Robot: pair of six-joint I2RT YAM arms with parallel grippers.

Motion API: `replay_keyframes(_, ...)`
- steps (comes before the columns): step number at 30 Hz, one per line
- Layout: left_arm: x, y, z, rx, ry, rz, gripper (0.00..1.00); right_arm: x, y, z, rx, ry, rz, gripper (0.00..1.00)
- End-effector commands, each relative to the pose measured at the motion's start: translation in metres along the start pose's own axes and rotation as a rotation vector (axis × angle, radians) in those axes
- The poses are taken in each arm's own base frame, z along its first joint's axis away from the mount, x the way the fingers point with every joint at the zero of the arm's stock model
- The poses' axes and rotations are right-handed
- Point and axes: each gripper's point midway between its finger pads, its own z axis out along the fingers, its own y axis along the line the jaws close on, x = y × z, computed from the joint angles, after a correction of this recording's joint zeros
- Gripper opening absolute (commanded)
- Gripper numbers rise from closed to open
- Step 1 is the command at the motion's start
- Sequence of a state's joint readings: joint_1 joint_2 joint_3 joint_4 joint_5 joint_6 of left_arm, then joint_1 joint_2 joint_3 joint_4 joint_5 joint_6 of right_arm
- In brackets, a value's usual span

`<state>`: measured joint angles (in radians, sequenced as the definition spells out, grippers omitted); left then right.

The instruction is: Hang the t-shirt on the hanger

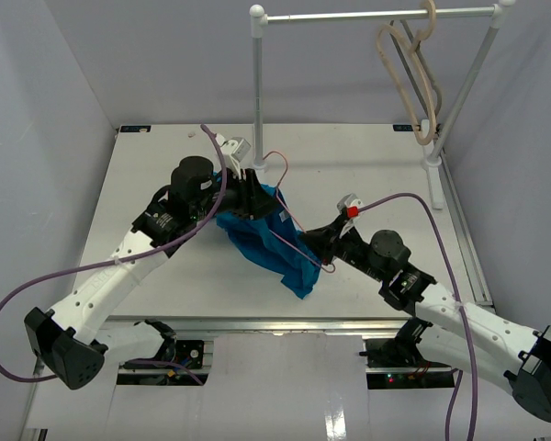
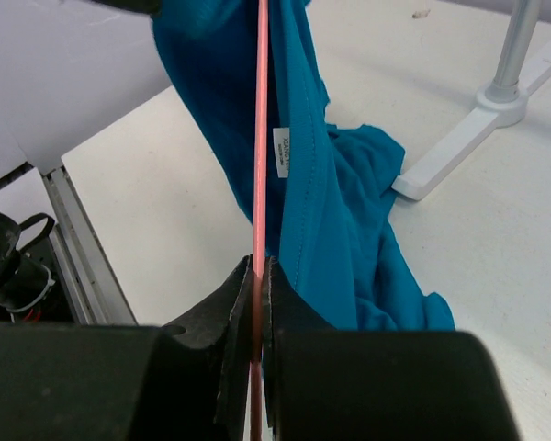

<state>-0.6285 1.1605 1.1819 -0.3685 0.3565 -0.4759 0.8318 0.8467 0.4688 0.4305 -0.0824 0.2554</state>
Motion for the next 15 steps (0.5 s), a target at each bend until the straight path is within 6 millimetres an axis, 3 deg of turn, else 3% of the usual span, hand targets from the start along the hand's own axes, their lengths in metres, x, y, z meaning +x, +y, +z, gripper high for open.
replay_keyframes(1,0.005,-0.015,-0.016,0.060,0.021,0.079,0.64,-0.056,0.003,-0.003,0.009,-0.235,-0.044,0.08)
replay_keyframes(3,0.010,-0.011,-0.018,0.051,0.035,0.107,0.67,-0.060,0.002,-0.010,0.010,-0.276,-0.055,0.08)
replay_keyframes(8,0.017,-0.014,-0.025,0.099,0.065,0.242,0.66,-0.064,0.006,-0.027,-0.013,-0.370,-0.065,0.08)
replay_keyframes(15,-0.027,-0.024,-0.056,0.028,-0.068,0.393,0.68,-0.063,0.002,-0.040,0.003,-0.439,-0.074,0.08)
